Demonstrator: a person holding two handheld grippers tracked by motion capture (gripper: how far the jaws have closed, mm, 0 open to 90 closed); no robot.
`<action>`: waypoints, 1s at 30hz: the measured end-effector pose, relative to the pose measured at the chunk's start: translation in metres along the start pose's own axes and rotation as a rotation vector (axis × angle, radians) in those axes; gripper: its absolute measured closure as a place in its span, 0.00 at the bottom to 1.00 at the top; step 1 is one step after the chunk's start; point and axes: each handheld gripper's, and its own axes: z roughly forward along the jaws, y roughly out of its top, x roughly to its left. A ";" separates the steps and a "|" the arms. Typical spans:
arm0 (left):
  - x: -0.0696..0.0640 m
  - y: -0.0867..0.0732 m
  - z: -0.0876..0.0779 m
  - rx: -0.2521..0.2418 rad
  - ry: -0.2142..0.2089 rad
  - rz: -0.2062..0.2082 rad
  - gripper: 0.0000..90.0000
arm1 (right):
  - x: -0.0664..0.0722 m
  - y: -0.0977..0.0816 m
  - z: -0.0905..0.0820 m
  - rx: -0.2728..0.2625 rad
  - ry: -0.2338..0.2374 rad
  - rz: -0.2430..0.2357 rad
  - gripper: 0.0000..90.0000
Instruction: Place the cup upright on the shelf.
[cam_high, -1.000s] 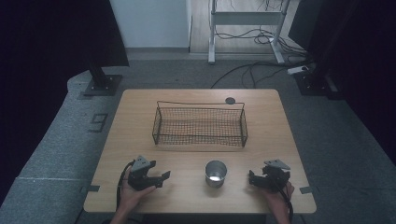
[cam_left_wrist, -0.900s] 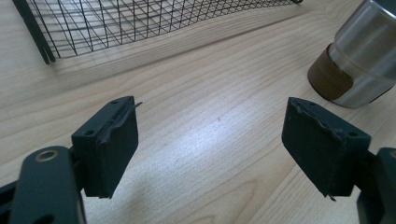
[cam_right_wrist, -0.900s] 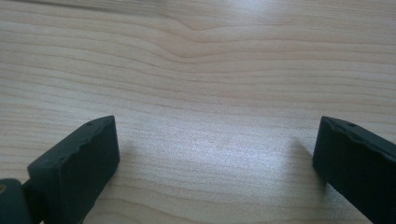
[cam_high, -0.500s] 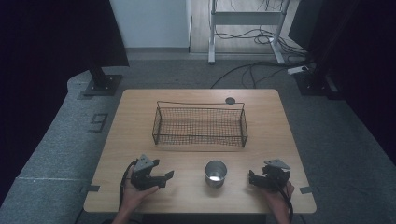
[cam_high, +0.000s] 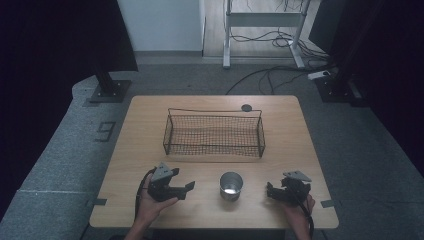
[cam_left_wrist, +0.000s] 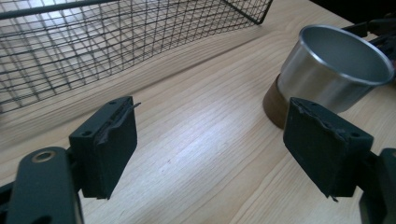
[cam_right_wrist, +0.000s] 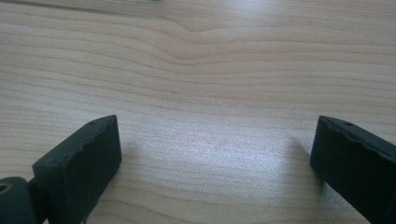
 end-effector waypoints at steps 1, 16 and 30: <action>-0.001 0.001 0.000 -0.003 -0.003 -0.003 0.20 | 0.000 0.000 0.000 0.000 0.000 0.000 0.02; -0.011 0.015 0.008 0.002 -0.059 0.003 0.16 | 0.000 0.000 0.000 -0.001 -0.004 0.003 0.02; -0.024 0.025 0.018 0.009 -0.120 0.010 0.12 | 0.000 0.000 0.000 -0.001 -0.005 0.004 0.02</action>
